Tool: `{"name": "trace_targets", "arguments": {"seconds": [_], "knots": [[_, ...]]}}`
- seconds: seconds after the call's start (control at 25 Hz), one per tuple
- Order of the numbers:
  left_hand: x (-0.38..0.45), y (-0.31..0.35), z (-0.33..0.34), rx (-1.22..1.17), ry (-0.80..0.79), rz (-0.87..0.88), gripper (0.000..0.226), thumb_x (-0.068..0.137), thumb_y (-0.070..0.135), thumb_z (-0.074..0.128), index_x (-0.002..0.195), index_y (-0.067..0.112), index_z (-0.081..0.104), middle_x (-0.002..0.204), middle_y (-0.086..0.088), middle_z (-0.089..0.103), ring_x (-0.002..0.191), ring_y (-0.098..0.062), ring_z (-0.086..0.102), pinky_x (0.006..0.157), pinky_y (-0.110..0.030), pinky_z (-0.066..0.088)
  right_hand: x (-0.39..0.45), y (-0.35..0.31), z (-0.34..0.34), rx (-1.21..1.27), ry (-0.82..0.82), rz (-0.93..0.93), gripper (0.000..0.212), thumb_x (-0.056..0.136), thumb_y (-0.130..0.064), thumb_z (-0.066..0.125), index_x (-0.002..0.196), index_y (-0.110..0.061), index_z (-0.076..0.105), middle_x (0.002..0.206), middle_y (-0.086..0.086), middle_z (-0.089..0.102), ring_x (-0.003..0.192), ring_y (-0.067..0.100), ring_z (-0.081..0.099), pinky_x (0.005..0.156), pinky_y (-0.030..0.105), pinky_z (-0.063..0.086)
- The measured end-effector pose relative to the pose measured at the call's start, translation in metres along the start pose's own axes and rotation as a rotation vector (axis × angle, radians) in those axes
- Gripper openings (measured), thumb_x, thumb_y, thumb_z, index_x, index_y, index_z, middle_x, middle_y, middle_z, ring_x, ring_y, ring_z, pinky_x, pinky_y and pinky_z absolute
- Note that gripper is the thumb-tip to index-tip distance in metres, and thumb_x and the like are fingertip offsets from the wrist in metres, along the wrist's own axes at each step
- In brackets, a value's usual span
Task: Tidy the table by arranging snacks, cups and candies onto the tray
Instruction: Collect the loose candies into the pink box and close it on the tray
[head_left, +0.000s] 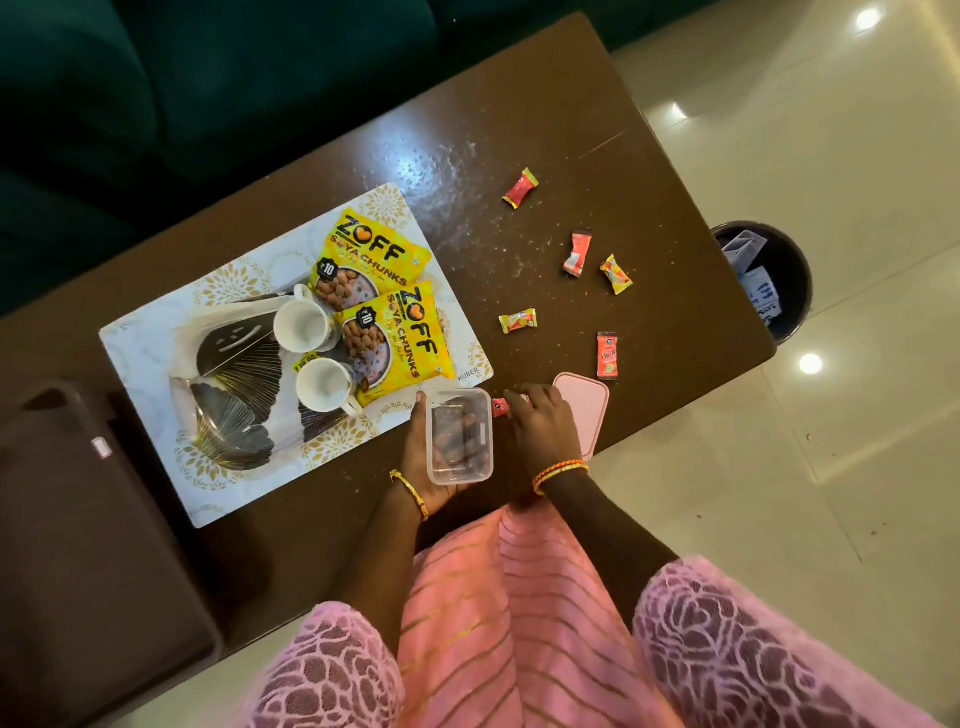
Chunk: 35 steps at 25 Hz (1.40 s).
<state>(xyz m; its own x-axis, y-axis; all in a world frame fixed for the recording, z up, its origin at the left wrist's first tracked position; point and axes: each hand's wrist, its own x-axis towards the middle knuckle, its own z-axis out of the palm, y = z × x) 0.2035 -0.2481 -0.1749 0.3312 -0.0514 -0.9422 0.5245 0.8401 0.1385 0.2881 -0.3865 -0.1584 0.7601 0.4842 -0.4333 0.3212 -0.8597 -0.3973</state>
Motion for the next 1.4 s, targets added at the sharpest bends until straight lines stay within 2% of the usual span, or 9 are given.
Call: {"name": "trace_targets", "arguments": {"seconds": [0.2,0.4,0.56,0.68,0.84,0.92,1.08,1.24,1.4], "knots": [[-0.001,0.002,0.001,0.031,0.024,-0.037,0.069,0.069,0.080,0.040,0.092,0.019,0.061,0.070,0.001,0.077,0.060,-0.017,0.073,0.057,-0.037,0.060,0.023,0.003,0.009,-0.155,-0.035,0.065,0.034,0.091,-0.017,0.050,0.124,-0.015,0.051,0.131,0.017,0.049,0.122,0.037,0.039,0.098,0.047,0.034],[-0.001,0.004,0.001,-0.062,-0.074,-0.075,0.066,0.078,0.075,0.035,0.099,0.019,0.062,0.076,-0.002,0.075,0.064,-0.023,0.072,0.057,-0.040,0.060,0.022,0.001,-0.016,0.132,0.038,0.198,0.022,0.085,-0.016,0.060,0.106,-0.014,0.065,0.111,0.013,0.064,0.110,0.032,0.052,0.091,0.040,0.038],[0.002,-0.001,0.000,-0.088,-0.087,-0.094,0.061,0.080,0.067,0.041,0.099,0.015,0.067,0.088,-0.007,0.074,0.077,-0.030,0.071,0.075,-0.042,0.054,-0.007,-0.017,-0.037,0.624,0.238,0.360,0.016,0.077,-0.011,0.072,0.092,-0.008,0.074,0.089,0.015,0.075,0.075,0.017,0.064,0.068,0.018,0.047],[0.010,-0.004,0.005,-0.049,-0.110,-0.054,0.065,0.078,0.066,0.034,0.098,0.018,0.073,0.094,-0.008,0.072,0.082,-0.028,0.068,0.079,-0.042,0.052,-0.026,-0.029,-0.027,0.685,0.171,0.343,0.015,0.077,-0.006,0.070,0.092,-0.005,0.074,0.089,0.016,0.076,0.072,0.016,0.065,0.062,0.001,0.042],[0.012,-0.006,0.014,0.038,-0.146,-0.091,0.067,0.072,0.068,0.030,0.090,0.024,0.077,0.089,-0.003,0.074,0.082,-0.025,0.068,0.077,-0.041,0.052,-0.033,-0.035,-0.012,0.560,0.084,0.305,0.012,0.078,-0.010,0.068,0.088,-0.010,0.074,0.089,0.014,0.071,0.087,0.028,0.061,0.076,0.030,0.050],[0.013,-0.007,0.015,0.068,-0.146,-0.075,0.066,0.066,0.069,0.040,0.102,0.024,0.073,0.095,-0.003,0.072,0.084,-0.025,0.069,0.076,-0.042,0.054,-0.022,-0.034,-0.016,0.513,0.140,0.320,0.006,0.076,-0.014,0.070,0.081,-0.012,0.072,0.085,0.013,0.062,0.087,0.026,0.054,0.072,0.031,0.044],[0.019,-0.006,0.022,0.079,0.113,-0.040,0.066,0.082,0.060,0.037,0.130,0.017,0.050,0.093,-0.001,0.061,0.083,-0.020,0.061,0.071,-0.037,0.051,0.035,-0.015,-0.036,0.474,0.261,0.275,0.013,0.082,-0.010,0.062,0.092,-0.012,0.070,0.092,0.012,0.065,0.094,0.030,0.058,0.073,0.031,0.047],[0.032,-0.007,0.029,-0.047,0.100,0.029,0.048,0.084,0.059,0.038,0.096,0.019,0.060,0.088,0.000,0.065,0.080,-0.019,0.062,0.067,-0.035,0.051,0.091,0.002,-0.024,0.191,0.156,0.182,0.031,0.090,-0.005,0.049,0.119,-0.008,0.060,0.112,0.010,0.058,0.119,0.035,0.047,0.078,0.034,0.048],[0.027,0.001,0.036,-0.112,-0.025,-0.023,0.051,0.087,0.062,0.029,0.093,0.020,0.059,0.090,-0.003,0.064,0.085,-0.021,0.059,0.076,-0.036,0.052,0.099,0.006,-0.012,0.063,0.226,0.067,0.035,0.093,-0.002,0.045,0.127,-0.004,0.054,0.125,0.017,0.053,0.117,0.033,0.043,0.090,0.038,0.044]]}}
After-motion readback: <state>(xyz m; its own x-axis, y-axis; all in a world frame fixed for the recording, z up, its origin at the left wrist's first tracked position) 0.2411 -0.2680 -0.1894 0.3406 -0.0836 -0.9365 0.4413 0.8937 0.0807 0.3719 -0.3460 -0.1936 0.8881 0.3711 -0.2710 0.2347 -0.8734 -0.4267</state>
